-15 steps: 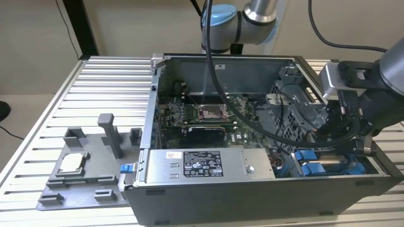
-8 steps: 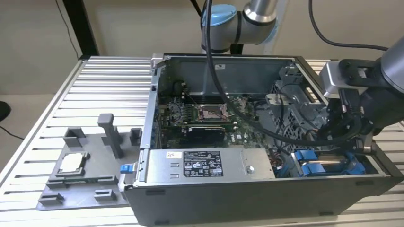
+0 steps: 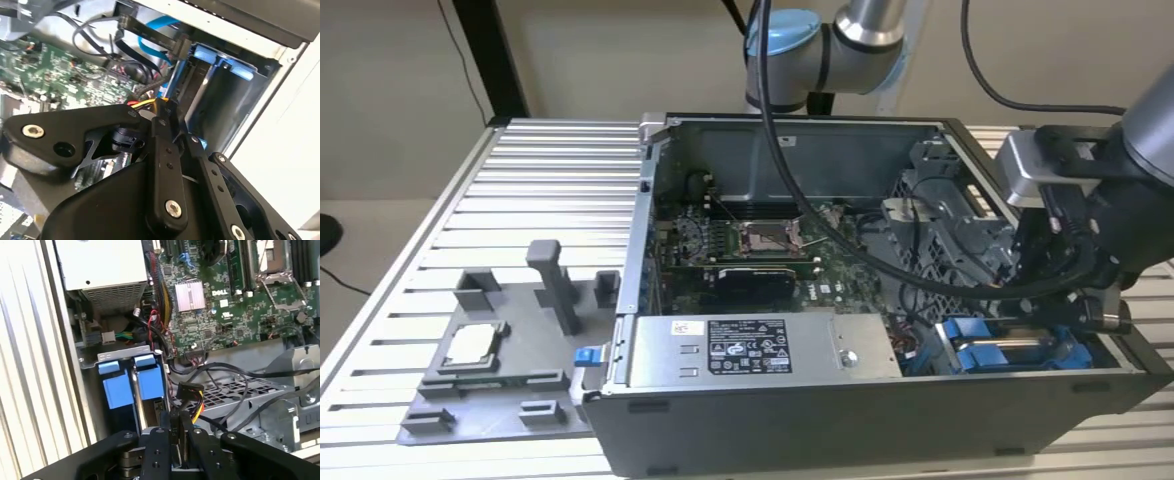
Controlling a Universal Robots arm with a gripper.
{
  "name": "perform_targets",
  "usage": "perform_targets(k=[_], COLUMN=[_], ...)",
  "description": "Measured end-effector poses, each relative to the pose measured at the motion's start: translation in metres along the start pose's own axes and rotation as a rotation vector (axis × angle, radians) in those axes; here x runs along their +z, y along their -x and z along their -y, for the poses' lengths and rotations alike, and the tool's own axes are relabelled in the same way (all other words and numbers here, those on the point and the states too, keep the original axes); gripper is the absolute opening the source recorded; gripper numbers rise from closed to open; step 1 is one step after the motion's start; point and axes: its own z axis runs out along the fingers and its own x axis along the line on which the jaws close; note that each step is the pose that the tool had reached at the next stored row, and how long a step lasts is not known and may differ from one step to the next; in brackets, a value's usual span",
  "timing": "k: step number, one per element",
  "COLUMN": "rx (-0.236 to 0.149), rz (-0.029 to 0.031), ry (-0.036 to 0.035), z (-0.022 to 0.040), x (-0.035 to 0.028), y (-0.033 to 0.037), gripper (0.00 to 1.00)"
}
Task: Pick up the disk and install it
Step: 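Insert the first disk wire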
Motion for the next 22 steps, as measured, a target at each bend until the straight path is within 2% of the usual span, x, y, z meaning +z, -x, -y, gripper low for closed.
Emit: perform_targets(k=[2,3,6,7,10,11,14,20,22], rx=[-0.003,-0.006,-0.012,-0.013,-0.016,-0.018,-0.025,-0.027,-0.027], rz=[-0.0122,-0.0163,-0.0194,-0.0228,-0.0427,-0.0461,-0.0470,-0.0477,-0.0555], ry=[-0.0017,-0.0021,-0.0017,-0.0020,-0.0044,-0.0047,-0.0035,-0.0007,0.0015], z=[0.0005,0.0009,0.0035,0.0041,0.0052,0.0055,0.0075,0.0079,0.0085], x=[0.0017,0.0026,0.0042,0.0041,0.0043,0.0043,0.0043,0.0043,0.0043], y=[0.0010,0.0015,0.0030,0.0035,0.0042,0.0045,0.0050,0.0052,0.0064], gripper=[0.00,0.00,0.00,0.00,0.00,0.00,0.00,0.00,0.00])
